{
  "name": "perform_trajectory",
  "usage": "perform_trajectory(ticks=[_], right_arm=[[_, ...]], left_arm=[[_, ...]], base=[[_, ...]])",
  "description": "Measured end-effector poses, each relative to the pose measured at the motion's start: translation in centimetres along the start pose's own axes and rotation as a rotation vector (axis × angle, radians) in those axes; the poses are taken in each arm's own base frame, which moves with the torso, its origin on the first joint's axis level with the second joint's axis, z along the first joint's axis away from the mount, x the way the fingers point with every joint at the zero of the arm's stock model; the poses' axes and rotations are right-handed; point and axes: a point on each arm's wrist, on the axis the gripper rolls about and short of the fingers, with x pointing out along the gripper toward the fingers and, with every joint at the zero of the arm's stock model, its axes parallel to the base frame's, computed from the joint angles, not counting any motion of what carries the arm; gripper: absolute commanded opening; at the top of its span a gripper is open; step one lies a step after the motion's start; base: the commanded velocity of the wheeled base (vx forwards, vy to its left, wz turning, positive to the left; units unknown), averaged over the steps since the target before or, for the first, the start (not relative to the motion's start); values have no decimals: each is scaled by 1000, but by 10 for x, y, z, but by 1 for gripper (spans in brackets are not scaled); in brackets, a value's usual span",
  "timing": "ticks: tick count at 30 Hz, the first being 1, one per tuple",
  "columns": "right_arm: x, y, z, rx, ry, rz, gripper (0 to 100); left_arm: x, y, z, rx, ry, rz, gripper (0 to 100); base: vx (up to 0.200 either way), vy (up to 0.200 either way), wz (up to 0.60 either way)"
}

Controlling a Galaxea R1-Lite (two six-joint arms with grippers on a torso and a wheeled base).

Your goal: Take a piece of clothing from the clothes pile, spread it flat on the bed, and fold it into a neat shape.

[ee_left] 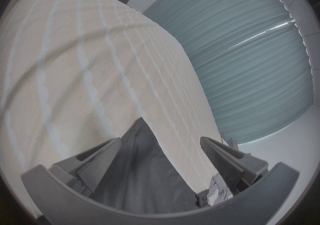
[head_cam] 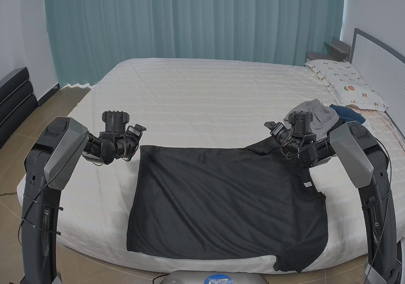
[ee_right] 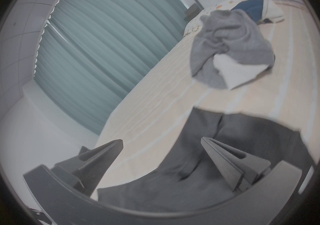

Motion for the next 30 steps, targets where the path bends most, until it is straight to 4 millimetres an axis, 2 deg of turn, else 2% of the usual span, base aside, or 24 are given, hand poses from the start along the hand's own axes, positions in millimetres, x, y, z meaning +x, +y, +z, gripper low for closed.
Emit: perform_trajectory(ticks=[5, 9, 16, 17, 30], right_arm=[[9, -30, 12, -24, -22, -54, 100], [12, -43, 14, -55, -21, -72, 100], [17, -57, 5, -106, -7, -93, 100], [18, -59, 4, -110, -4, -97, 0], [18, -69, -1, -128, -1, -120, 0]], left_arm=[[1, 2, -1, 28, 9, 2, 100], [2, 4, -2, 33, 8, 4, 100], [7, 8, -1, 69, -3, 12, 100], [8, 10, -1, 75, -4, 17, 100], [23, 16, 2, 79, -40, 25, 100]], base=[[0, 0, 0], [0, 0, 0], [0, 0, 0], [0, 0, 0], [0, 0, 0]])
